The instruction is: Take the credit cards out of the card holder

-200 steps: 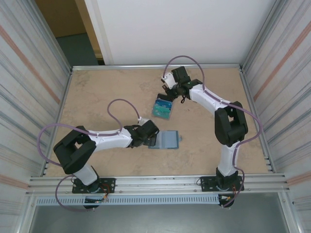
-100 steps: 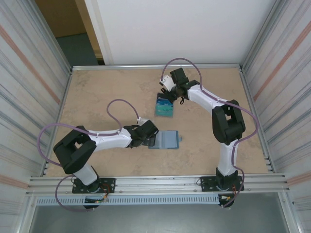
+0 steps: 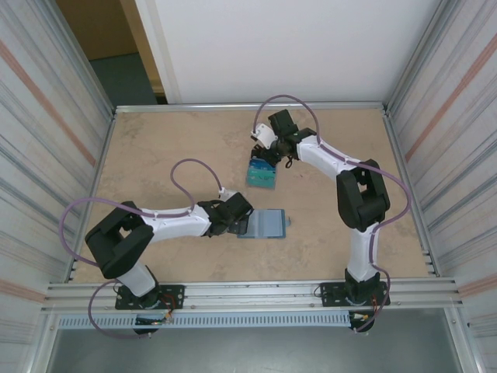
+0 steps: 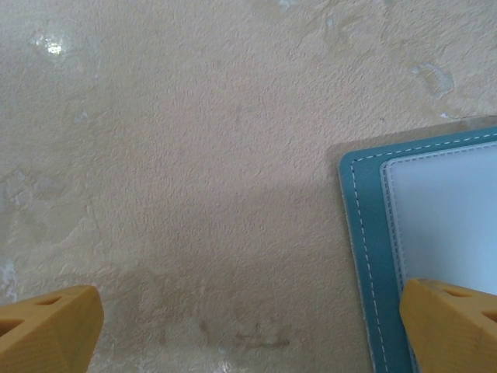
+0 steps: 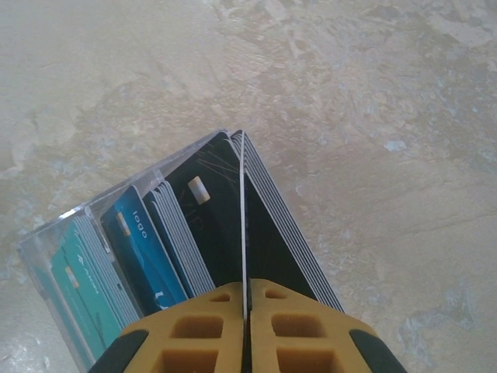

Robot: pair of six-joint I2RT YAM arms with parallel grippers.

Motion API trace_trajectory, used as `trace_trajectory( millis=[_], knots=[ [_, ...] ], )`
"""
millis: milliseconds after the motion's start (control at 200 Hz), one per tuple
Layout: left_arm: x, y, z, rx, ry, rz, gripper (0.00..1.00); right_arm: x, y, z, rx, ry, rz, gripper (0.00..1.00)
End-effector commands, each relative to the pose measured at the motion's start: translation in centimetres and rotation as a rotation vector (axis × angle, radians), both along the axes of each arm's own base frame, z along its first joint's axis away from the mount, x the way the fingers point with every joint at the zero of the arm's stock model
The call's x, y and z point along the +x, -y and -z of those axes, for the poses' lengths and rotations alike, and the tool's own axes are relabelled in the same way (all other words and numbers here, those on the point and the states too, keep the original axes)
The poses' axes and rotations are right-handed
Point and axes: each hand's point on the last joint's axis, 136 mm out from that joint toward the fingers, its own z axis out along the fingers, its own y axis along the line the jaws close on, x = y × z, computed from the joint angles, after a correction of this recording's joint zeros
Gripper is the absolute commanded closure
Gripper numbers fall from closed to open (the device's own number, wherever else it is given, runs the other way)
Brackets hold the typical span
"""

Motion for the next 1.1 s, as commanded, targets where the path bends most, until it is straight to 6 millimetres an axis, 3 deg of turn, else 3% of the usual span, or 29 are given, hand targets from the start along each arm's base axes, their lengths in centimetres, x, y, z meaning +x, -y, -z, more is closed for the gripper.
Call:
trace_trajectory(
  millis=[0,170,922,997,1097],
  knots=[
    [0.2,-0.8,-1.0,0.0,0.017,-0.022,0.01,-1.2,-0.3,1.9,-0.06,-0.071,-0.05,0.87],
    [0.2,-0.8,-1.2,0.001,0.017,-0.019,0.01,-1.0,-0.3,2.0,-0.085,-0.064,-0.046,0.78],
    [0.4,-0.8,-1.5,-0.005,0.027,-0.021,0.01,1.2,1.0,-0.8,-0.042,0.02,0.053,0.72],
    [0.4,-0.8,-1.5,-0.006,0.027,-0.021,0.01,1.4,1.0,-1.0,-0.039,0.032,0.059,0.72],
    [0.4,-0.8,-1.5,-0.005,0.028,-0.022,0.01,1.4,1.0,-1.1,-0.032,0.033,0.061,0.8]
  ],
)
